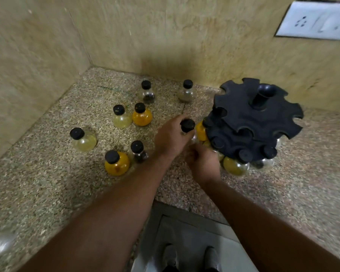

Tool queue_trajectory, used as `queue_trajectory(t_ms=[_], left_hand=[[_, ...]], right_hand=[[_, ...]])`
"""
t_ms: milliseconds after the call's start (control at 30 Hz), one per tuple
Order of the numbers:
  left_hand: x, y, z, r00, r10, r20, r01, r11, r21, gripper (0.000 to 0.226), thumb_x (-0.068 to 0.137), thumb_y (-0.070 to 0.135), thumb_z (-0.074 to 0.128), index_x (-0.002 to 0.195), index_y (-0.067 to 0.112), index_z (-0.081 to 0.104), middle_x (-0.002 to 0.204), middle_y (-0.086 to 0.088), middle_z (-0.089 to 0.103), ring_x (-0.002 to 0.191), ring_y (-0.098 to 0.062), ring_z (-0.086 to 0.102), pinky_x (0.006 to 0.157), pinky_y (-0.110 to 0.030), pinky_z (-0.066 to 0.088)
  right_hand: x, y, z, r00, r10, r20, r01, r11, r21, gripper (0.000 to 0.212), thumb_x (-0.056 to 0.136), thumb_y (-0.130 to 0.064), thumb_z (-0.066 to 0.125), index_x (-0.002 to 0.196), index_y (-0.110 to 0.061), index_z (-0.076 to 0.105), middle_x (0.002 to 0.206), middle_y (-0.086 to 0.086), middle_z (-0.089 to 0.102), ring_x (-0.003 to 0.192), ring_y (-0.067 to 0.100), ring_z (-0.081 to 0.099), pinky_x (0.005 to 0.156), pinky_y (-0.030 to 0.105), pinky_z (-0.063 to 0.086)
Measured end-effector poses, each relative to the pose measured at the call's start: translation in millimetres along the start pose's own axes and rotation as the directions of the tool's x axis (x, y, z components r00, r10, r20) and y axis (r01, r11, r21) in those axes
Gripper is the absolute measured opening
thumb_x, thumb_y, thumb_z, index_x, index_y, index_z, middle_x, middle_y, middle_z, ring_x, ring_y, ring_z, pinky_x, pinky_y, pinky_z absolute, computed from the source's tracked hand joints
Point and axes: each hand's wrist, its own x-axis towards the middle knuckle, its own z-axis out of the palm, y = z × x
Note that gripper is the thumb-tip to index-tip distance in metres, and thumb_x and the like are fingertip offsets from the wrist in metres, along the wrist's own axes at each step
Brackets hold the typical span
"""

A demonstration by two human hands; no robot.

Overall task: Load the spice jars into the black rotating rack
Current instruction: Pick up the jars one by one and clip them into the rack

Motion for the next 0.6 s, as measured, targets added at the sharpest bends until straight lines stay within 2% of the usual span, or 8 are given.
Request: queue_trajectory(t_ms=[100, 233, 300, 400, 533, 600], left_hand=[[-14.6, 18.8, 4.3, 0.999, 0.041, 0.028, -0.040, 0.999, -0.036, 0.050, 0.080, 0.042, 0.080, 0.124, 0.025, 0.064, 0.117, 0.002, 0.071, 0.108, -0.020, 0.065, 0.085, -0.035, 0.054], [-28.6, 42.9, 7.8, 0.996, 0.090, 0.006, -0.090, 0.993, -0.076, 0.061, 0.079, 0.048, 0.079, 0.131, 0.021, 0.062, 0.123, 0.000, 0.069, 0.111, -0.017, 0.064, 0.089, -0.030, 0.053], [-33.8, 54.4, 8.7, 0.992, 0.129, 0.004, -0.128, 0.988, -0.087, 0.061, 0.078, 0.050, 0.080, 0.129, 0.019, 0.064, 0.123, -0.001, 0.069, 0.110, -0.016, 0.064, 0.088, -0.029, 0.053], [-43.3, 66.9, 11.5, 0.983, 0.182, 0.025, -0.179, 0.980, -0.089, 0.058, 0.074, 0.053, 0.081, 0.119, 0.020, 0.069, 0.115, 0.001, 0.071, 0.104, -0.015, 0.065, 0.084, -0.034, 0.056], [-53.1, 80.0, 16.4, 0.972, 0.223, 0.077, -0.214, 0.970, -0.113, 0.054, 0.071, 0.053, 0.082, 0.113, 0.022, 0.071, 0.107, 0.004, 0.070, 0.097, -0.013, 0.065, 0.079, -0.037, 0.057], [-54.0, 88.1, 19.5, 0.964, 0.248, 0.100, -0.236, 0.964, -0.121, 0.054, 0.071, 0.055, 0.081, 0.112, 0.023, 0.071, 0.106, 0.006, 0.068, 0.096, -0.011, 0.064, 0.079, -0.037, 0.057]], right_hand=[[-7.7, 6.2, -31.2, 0.989, 0.076, -0.123, -0.063, 0.992, 0.106, 0.011, 0.089, -0.024, 0.069, 0.080, -0.020, 0.064, 0.065, -0.012, 0.058, 0.058, 0.005, 0.053, 0.053, 0.024, 0.038], [-22.0, 15.7, -63.1, 0.964, 0.243, -0.109, -0.190, 0.914, 0.358, 0.015, 0.090, -0.041, 0.070, 0.092, -0.027, 0.072, 0.066, -0.009, 0.067, 0.061, 0.002, 0.062, 0.057, 0.018, 0.045], [-29.4, 17.6, -76.1, 0.930, 0.352, -0.108, -0.245, 0.811, 0.532, 0.019, 0.093, -0.039, 0.068, 0.091, -0.021, 0.073, 0.066, -0.007, 0.069, 0.058, 0.003, 0.063, 0.056, 0.021, 0.048], [-33.3, 22.7, -96.4, 0.857, 0.505, -0.109, -0.262, 0.607, 0.750, 0.030, 0.098, -0.033, 0.065, 0.080, -0.009, 0.066, 0.066, 0.001, 0.063, 0.055, 0.007, 0.058, 0.053, 0.023, 0.048], [-33.9, 26.7, -119.8, 0.814, 0.580, -0.025, -0.310, 0.470, 0.826, 0.036, 0.096, -0.044, 0.064, 0.078, -0.013, 0.068, 0.069, 0.011, 0.063, 0.054, 0.019, 0.056, 0.054, 0.029, 0.048], [-32.7, 25.9, -130.7, 0.807, 0.591, -0.004, -0.295, 0.408, 0.864, 0.034, 0.095, -0.043, 0.064, 0.082, -0.012, 0.069, 0.068, 0.010, 0.062, 0.048, 0.017, 0.052, 0.047, 0.024, 0.044]])
